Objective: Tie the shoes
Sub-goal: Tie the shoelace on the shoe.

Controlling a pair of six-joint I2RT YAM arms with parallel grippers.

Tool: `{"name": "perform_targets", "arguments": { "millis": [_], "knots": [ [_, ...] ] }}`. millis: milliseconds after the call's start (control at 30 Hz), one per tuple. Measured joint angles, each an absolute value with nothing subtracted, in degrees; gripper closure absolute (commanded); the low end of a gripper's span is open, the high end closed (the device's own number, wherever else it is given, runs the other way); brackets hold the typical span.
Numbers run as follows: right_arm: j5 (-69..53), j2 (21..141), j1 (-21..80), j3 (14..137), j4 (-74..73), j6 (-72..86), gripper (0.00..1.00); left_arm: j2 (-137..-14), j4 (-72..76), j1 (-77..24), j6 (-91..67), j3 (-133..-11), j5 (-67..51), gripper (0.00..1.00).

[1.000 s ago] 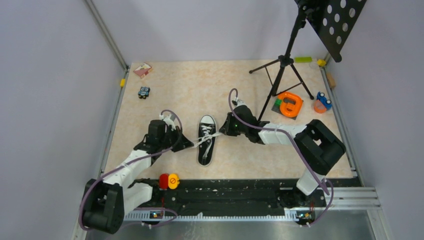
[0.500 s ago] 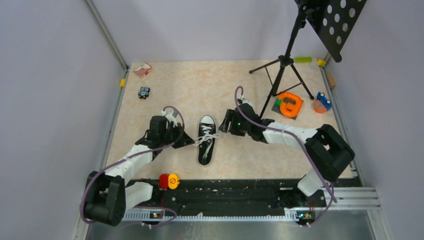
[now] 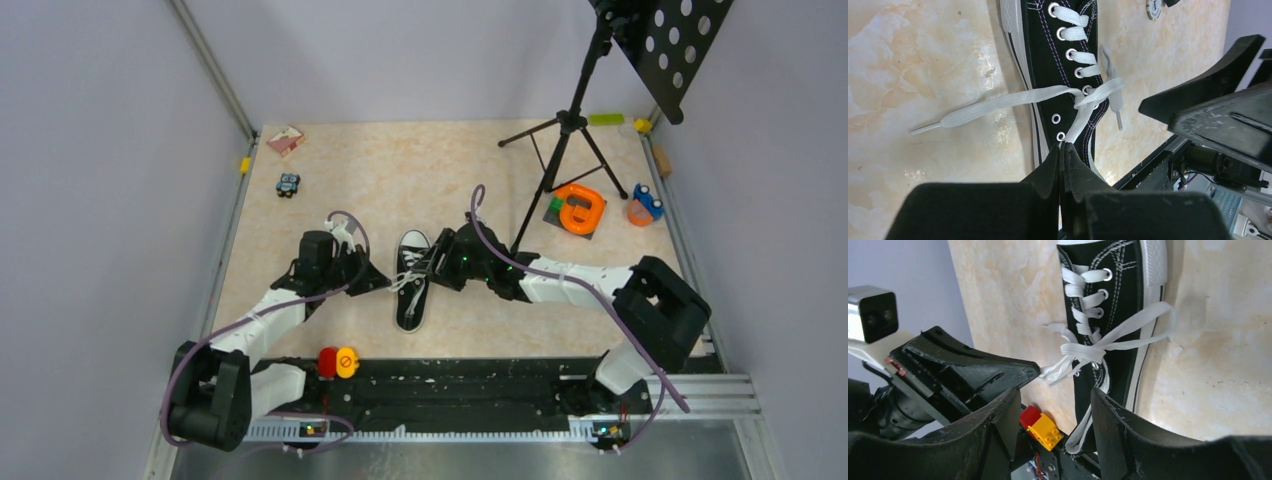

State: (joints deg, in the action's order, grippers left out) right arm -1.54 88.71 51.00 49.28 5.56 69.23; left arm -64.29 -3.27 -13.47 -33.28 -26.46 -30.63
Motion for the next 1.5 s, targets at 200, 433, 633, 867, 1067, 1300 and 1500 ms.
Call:
{"name": "perform_targets", "arguments": {
  "millis": [200, 433, 633, 867, 1067, 1300, 1500],
  "knots": [
    [-2.0, 90.5, 51.0, 48.0, 6.9, 73.2, 0.46, -64.3, -3.3, -13.5, -33.3, -26.5, -30.6, 1.0],
    [-2.4, 92.6, 51.0, 48.0, 8.6, 75.5, 0.51, -64.3, -3.2, -13.5, -33.3, -26.4, -30.9, 1.0],
    [-2.8, 92.9, 50.8, 48.0, 9.0, 75.7, 0.6, -64.3, -3.2, -13.5, -33.3, -26.5, -31.4, 1.0],
    [-4.3, 95.4, 50.8, 48.0, 11.4, 76.2, 0.63, -64.3, -3.2, -13.5, -33.3, -26.4, -31.7, 1.0],
    [-4.6, 96.2, 50.8, 47.2, 13.3, 76.8, 0.7, -64.3, -3.1, -13.5, -33.3, -26.4, -31.7, 1.0],
    [-4.4, 96.2, 50.7, 44.6, 15.8, 77.7, 1.0, -64.3, -3.1, -13.5, -33.3, -26.4, -31.7, 1.0],
    [-4.7, 95.8, 50.7, 43.8, 16.6, 77.3, 1.0, -64.3, -3.0, -13.5, -33.3, -26.4, -31.7, 1.0]
  ]
}}
